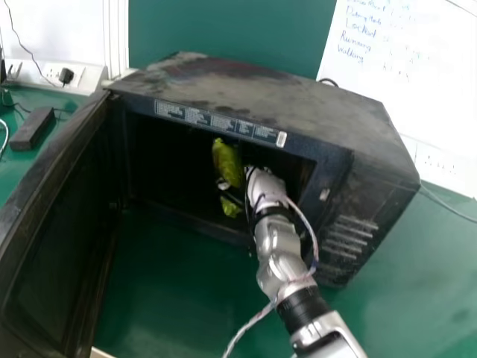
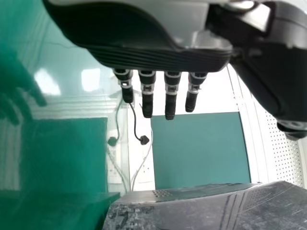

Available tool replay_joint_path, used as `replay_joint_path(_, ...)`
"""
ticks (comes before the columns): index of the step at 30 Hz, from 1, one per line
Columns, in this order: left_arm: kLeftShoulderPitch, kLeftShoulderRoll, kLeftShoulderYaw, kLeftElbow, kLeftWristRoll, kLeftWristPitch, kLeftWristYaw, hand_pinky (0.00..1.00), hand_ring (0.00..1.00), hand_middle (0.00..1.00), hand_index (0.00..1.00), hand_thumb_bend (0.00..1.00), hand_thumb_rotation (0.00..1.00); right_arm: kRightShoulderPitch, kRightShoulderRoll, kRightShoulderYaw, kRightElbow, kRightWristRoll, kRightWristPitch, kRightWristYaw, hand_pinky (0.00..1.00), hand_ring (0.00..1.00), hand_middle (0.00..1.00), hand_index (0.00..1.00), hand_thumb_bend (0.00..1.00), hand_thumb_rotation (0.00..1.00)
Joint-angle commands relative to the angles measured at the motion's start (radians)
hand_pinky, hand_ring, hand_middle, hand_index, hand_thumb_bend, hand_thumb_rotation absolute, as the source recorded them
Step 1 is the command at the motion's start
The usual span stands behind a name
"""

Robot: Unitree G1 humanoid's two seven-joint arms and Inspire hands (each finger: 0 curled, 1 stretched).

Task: Put biscuit inside oven

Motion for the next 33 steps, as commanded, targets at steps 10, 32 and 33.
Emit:
replay_joint_path(10, 0.015, 0.012, 0.003, -0.006, 0.004, 0.002, -0.003, 0.93, 0.92, 0.93, 0.97, 0.48, 1.0, 0.054, -0.026, 0.063, -0.125, -0.044, 0.093, 0.065, 0.52, 0.59, 0.64, 0.86, 0.96, 0.68)
replay_joint_path(32, 0.004, 0.011, 0.003, -0.004, 0.01, 0.005, -0.003, 0.94, 0.92, 0.94, 0.98, 0.49, 1.0, 0.308, -0.096, 0.088, -0.639, -0.17, 0.233, 0.309, 0.76, 0.86, 0.89, 0.9, 0.95, 0.77)
replay_joint_path(33, 0.004, 0.012, 0.001, -0.005, 0.014, 0.007, 0.002, 0.93, 0.92, 0.93, 0.98, 0.49, 1.0, 0.322, -0.099, 0.086, -0.663, -0.178, 0.232, 0.319, 0.77, 0.87, 0.9, 0.9, 0.95, 0.77)
